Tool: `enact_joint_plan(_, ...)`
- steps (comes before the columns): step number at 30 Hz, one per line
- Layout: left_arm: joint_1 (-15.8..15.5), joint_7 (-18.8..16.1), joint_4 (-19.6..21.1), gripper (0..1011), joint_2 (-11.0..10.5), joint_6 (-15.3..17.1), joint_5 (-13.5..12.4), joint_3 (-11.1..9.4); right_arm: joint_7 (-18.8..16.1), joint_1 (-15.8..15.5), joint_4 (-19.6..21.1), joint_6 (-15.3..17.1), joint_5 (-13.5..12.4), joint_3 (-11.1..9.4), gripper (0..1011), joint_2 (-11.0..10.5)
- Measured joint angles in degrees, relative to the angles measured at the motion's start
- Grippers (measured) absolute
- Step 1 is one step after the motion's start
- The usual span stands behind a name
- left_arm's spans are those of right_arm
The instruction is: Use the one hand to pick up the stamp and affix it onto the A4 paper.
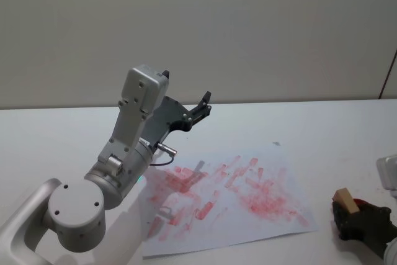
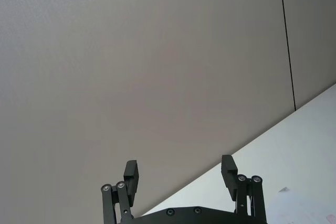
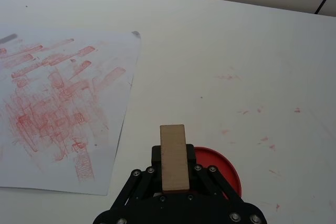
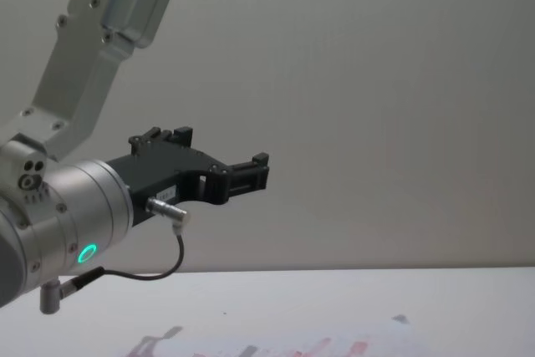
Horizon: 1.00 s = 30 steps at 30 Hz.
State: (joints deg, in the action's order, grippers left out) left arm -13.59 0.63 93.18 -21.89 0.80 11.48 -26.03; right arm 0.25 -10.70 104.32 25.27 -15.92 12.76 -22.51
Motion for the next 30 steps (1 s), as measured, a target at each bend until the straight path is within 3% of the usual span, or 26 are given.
enact_joint_plan(30, 0.0, 0.0, 0.0, 1001, 0.0, 0.0, 0.0, 0.0, 0.0, 0.0, 0.0, 0.0, 0.0, 0.0, 219, 0.0)
